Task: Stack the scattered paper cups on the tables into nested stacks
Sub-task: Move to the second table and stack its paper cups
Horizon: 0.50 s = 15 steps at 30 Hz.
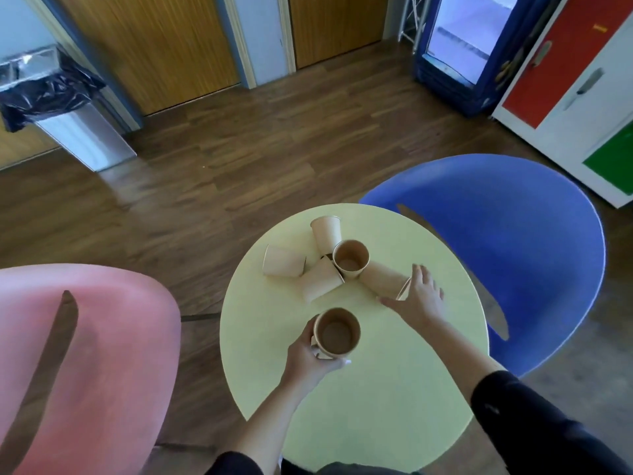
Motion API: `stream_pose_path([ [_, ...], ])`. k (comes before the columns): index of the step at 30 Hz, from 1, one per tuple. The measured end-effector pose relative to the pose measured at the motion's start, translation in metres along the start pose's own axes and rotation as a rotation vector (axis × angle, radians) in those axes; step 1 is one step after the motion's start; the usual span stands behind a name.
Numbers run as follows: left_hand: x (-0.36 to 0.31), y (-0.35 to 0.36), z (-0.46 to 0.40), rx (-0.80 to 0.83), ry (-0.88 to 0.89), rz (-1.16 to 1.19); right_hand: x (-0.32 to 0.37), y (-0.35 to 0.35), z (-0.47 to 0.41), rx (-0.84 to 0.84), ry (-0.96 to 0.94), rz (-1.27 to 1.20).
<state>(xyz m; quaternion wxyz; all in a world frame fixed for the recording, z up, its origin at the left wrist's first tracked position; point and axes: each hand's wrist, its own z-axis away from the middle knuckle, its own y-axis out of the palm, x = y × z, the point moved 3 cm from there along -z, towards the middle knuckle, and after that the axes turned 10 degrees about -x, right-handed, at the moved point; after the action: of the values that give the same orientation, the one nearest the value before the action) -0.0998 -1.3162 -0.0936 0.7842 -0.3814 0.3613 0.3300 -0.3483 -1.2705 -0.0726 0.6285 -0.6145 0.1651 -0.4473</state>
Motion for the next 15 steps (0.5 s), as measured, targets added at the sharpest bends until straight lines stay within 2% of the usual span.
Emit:
stream_pose_path([
  [7,-0.001,0.017,-0.010,0.010,0.000,-0.026,-0.009,0.018,-0.013,0.154,0.006,0.040],
  [11,0.000,0.019,-0.012,0.009,-0.004,-0.021,-0.012,0.020,-0.014,0.130,0.028,-0.003],
  [15,-0.003,0.018,-0.010,0.012,0.010,-0.033,-0.012,0.013,-0.011,0.111,0.098,-0.171],
])
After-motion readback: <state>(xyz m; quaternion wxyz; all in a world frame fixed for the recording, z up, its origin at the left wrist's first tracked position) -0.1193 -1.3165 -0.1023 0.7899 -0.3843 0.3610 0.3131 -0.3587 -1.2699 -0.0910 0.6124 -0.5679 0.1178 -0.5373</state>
